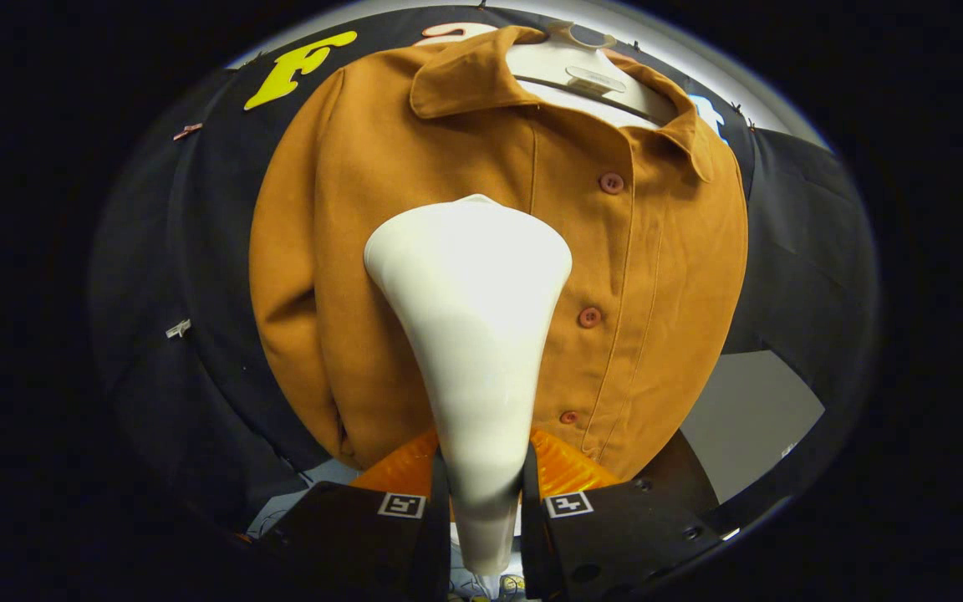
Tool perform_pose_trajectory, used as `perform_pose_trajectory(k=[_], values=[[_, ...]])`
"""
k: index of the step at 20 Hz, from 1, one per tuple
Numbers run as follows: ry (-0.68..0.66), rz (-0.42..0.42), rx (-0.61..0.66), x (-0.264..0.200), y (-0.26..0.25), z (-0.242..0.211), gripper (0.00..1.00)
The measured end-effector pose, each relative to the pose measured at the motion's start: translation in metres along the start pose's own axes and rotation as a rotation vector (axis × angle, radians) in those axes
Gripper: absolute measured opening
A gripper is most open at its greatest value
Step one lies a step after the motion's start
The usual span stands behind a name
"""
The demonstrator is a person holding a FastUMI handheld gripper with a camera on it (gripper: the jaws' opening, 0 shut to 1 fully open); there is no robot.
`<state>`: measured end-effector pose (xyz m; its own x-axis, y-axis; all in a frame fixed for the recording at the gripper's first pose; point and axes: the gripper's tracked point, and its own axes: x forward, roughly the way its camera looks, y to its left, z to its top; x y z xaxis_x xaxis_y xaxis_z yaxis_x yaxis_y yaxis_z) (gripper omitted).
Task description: Iron the clothes twice with a garment steamer, once on the left side and once on the right side.
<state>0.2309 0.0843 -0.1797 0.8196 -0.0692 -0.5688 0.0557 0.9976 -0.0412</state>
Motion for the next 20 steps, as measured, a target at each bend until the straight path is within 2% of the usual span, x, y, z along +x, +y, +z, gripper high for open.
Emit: perform_pose_trajectory(k=[20], values=[[0.291, 0.015, -0.017, 0.031, -0.003, -0.149, 0.37]])
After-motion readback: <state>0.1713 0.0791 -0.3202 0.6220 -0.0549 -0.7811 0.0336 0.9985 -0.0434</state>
